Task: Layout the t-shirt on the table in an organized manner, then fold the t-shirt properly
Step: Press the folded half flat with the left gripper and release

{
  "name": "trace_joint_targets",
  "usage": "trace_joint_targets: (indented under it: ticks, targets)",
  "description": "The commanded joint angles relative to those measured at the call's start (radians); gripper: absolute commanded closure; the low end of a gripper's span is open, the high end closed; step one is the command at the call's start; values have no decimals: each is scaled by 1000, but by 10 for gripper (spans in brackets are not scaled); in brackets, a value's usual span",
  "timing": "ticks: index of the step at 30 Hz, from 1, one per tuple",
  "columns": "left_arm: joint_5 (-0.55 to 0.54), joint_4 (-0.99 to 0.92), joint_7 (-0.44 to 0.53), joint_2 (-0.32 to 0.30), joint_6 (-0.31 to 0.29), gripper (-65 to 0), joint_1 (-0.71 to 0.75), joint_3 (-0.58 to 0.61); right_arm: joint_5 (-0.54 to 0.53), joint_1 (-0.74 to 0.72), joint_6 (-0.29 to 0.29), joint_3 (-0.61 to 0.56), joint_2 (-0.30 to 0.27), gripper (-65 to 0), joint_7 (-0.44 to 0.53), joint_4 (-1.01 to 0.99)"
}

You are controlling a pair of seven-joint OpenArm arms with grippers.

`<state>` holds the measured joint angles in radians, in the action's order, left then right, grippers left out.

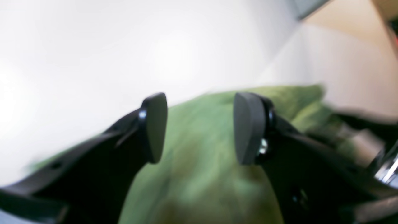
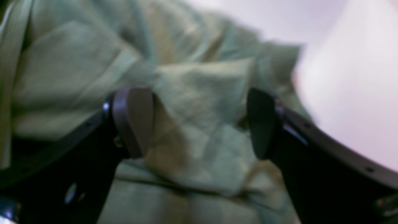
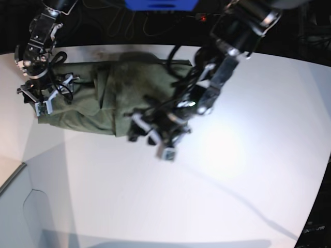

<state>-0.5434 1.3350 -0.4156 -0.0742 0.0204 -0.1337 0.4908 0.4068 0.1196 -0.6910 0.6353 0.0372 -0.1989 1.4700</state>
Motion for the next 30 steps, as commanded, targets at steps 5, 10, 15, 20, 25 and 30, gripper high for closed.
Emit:
trace_joint_targets:
  ticks: [5, 10, 15, 20, 25, 30]
  targets:
    - [-2, 62, 14, -94, -15, -329, 98, -30, -12, -42, -7, 54, -10, -479, 22, 25]
    - [6, 61, 14, -95, -17, -329, 154, -82, -12, -97, -7, 110, -49, -479, 22, -65]
    - [6, 27, 14, -91, -17, -329, 159, -85, -9, -162, -7, 174, -99, -479, 22, -217]
    - [6, -2, 14, -89, -17, -329, 157, -82, -12, -163, -7, 176, -130, -479, 22, -329]
    - [6, -2, 14, -92, -17, -329, 157, -85, -9, -163, -7, 168, -130, -475, 22, -397]
    - [6, -2, 14, -94, -17, -329, 157, -86, -7, -159, -7, 157, -122, -472, 22, -426]
